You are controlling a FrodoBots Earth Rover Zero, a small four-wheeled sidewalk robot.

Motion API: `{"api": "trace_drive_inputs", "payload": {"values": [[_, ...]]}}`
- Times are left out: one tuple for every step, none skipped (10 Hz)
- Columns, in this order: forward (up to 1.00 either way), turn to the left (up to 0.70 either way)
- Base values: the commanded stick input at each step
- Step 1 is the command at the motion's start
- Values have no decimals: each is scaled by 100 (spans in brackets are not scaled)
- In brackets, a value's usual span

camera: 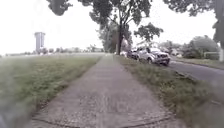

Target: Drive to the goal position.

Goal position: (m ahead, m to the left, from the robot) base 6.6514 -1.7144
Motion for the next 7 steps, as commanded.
{"api": "trace_drive_inputs", "payload": {"values": [[70, 0], [70, 0], [70, 0], [70, 0], [70, 0], [70, 0], [70, 0]]}}
